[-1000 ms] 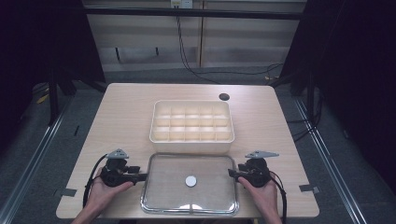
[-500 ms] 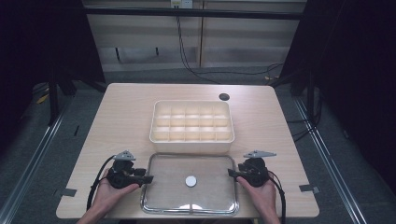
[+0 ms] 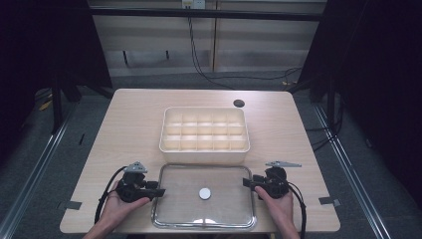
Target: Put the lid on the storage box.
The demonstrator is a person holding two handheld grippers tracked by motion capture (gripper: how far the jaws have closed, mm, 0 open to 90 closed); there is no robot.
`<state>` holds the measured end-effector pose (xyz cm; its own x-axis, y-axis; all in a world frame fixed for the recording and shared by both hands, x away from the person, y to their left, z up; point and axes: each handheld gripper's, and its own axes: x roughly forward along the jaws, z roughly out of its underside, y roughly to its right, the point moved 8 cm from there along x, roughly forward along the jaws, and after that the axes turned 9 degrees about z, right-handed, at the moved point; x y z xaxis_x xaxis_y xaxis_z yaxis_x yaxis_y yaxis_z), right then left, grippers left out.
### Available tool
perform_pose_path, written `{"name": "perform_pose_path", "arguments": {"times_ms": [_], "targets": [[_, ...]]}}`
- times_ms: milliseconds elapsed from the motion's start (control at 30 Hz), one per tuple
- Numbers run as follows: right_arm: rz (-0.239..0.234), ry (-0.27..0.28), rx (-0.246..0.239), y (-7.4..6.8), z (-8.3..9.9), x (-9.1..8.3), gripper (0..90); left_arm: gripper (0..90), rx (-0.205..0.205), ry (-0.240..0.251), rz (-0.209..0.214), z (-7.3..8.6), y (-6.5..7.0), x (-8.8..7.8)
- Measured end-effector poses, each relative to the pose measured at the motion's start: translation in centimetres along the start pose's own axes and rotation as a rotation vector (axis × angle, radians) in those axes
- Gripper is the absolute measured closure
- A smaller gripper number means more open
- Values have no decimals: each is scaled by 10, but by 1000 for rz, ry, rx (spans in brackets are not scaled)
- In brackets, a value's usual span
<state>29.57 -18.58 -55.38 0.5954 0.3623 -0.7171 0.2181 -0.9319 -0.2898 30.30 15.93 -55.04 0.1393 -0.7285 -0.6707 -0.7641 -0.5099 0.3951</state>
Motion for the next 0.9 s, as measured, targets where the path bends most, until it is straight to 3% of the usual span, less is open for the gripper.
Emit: {"name": "perform_pose_path", "arguments": {"times_ms": [33,100,200,367,533,733,867,900], "targets": [[-33,0,51,2,0,-1,496,539,4,-1,-1,0,0,0],[-43,-1,64,3,1,-1,504,539,5,-3,-1,0,0,0],[-98,-6,136,6,2,-3,517,547,7,-6,3,1,0,-1],[-129,-10,171,7,2,-4,526,548,7,-2,4,1,0,-1],[-192,29,232,9,-1,-8,548,548,7,-1,2,1,0,-1],[-221,40,246,9,-1,-11,552,547,5,2,-1,1,-1,-1],[-285,51,290,9,-2,-13,609,545,8,2,5,1,0,0],[-331,48,299,5,-2,-13,621,546,9,2,18,1,2,1]]}}
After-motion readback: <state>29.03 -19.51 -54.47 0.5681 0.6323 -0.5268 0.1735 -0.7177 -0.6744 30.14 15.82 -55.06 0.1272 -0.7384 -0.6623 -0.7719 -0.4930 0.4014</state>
